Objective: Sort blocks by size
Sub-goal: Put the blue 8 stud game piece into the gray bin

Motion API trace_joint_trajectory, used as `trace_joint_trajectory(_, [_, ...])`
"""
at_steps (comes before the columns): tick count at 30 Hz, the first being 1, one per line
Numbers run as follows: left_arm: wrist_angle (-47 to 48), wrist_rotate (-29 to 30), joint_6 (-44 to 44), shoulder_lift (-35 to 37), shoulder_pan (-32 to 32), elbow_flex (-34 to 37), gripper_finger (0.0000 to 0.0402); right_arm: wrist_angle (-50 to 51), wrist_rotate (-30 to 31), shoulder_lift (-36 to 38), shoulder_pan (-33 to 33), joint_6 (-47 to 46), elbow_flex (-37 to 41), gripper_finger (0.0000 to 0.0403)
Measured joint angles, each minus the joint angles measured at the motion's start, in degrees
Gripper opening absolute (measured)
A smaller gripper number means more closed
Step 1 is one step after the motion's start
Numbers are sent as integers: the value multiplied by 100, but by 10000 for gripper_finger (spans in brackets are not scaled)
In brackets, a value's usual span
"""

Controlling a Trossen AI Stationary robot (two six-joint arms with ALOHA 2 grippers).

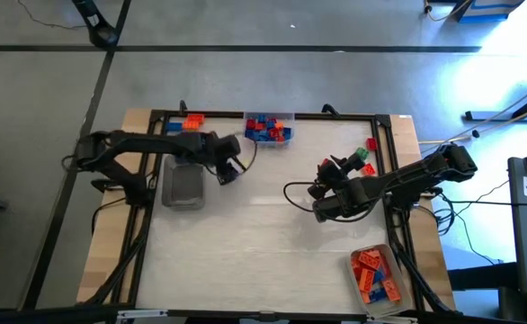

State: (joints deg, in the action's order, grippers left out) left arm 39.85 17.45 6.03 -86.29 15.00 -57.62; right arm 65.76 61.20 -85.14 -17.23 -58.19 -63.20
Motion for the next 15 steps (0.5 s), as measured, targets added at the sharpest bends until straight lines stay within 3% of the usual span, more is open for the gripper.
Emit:
trace_joint_trajectory(3, [27, 237, 18, 324, 313, -18, 182, 2, -39, 0, 0, 0, 0, 232])
trace_joint_trajectory(8, [59, 106, 170, 443, 807, 107, 182, 5, -41, 0, 0, 4, 0, 232])
trace_joint_trajectory(10, [-64, -399, 94, 411, 915, 217, 182, 6, -40, 0, 0, 11, 0, 232])
trace_joint_trajectory(13, [-462, -1662, -31, 377, 1020, 385, 191, 4, -40, 0, 0, 13, 0, 232])
trace_joint_trajectory(15, [-645, -1980, -41, 355, 1013, 406, 200, -6, -41, 0, 0, 13, 0, 232])
